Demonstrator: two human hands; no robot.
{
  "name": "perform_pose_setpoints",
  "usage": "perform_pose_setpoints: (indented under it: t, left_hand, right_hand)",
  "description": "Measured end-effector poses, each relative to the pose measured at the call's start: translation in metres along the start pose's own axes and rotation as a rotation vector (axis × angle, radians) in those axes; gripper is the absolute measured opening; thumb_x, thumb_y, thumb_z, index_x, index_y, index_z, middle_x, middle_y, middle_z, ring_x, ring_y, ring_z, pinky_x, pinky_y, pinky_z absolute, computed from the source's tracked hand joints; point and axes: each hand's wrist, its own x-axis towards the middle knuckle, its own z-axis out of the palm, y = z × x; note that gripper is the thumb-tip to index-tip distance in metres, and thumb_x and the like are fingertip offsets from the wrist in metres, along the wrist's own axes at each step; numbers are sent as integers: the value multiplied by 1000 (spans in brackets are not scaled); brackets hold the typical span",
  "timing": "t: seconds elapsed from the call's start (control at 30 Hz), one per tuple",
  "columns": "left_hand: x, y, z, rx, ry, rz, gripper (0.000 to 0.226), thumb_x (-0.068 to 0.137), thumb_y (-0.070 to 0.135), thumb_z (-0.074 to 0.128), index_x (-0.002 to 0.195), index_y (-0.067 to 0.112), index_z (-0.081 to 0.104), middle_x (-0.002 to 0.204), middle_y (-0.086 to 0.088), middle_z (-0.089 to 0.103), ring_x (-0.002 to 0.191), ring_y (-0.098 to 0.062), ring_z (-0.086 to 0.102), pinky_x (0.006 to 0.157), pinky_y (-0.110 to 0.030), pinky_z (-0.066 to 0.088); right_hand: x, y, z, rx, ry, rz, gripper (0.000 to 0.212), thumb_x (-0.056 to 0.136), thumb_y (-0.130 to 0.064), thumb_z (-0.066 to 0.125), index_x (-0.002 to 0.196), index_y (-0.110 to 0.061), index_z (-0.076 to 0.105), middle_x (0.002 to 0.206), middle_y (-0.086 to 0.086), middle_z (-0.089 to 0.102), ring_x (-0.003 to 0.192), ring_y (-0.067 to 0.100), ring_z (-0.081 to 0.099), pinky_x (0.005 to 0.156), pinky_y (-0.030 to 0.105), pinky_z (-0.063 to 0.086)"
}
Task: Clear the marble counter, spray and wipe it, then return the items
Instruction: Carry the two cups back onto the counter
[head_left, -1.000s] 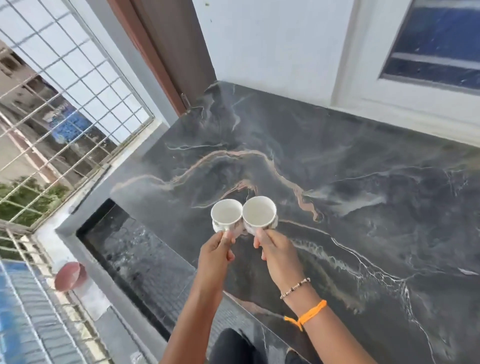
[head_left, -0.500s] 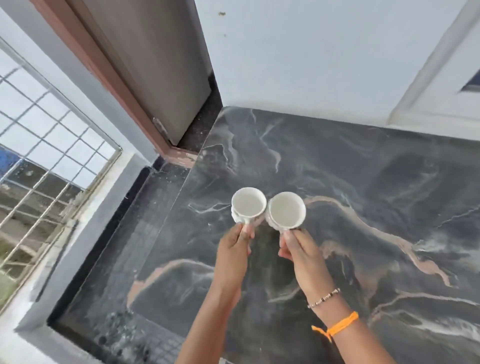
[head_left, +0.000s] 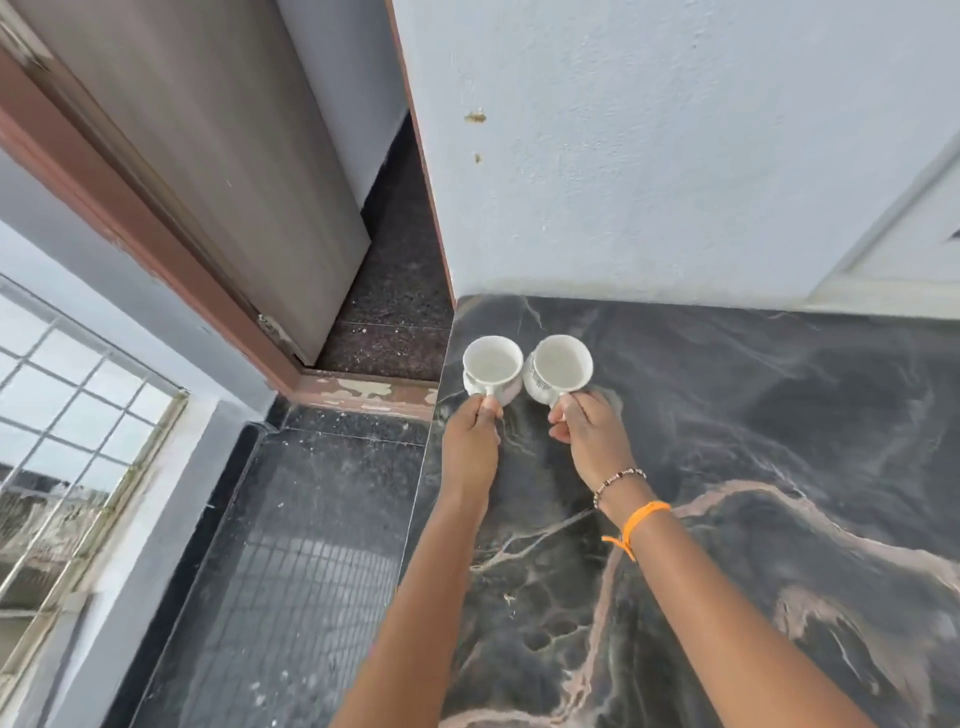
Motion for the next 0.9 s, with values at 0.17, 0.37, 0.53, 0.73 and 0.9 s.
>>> perform_pose_setpoints:
  t: [0.17,0.37,0.53,0.73,0.9]
  left_hand:
    - [41,2,3,11,-1,3,33,99,20,38,66,16,45,53,4,32,43,-3,28,43,-13,25]
    - [63,-3,7,-19,-12,-24,35,99,20,38,64,17,44,54,3,34,50,-9,30,48,-19,26]
    - [72,-3,13,-42,-64,-38,35,99,18,38,65,15,48,53,2,38,52,-9,34,54,-24,29]
    - [84,-5,15,-7,-76,-17,34,99,18,38,67,16,50,53,4,39,50,-8,34,55,-23,30]
    - [87,-10,14,-3,-73,1,34,98,20,40,70,20,58,52,4,42,54,-10,40,59,-26,33]
  right_hand:
    - [39,-3,14,-137,76,8,32,95,-5,36,76,0,61,94,12,46,70,30,59,62,7,41]
    - [63,5,19,-254,143,45,28,94,-6,35,75,-6,56,95,11,46,86,36,65,52,-2,29]
    - [70,5,21,-336,137,34,28,94,-7,36,75,-8,57,93,10,47,88,34,63,52,-3,27]
    - [80,1,24,-321,107,54,31,94,-6,37,68,-13,51,93,10,43,94,40,59,85,34,39]
    - [80,0,24,-317,86,70,26,94,-7,36,76,-10,55,95,10,43,96,40,58,89,38,40]
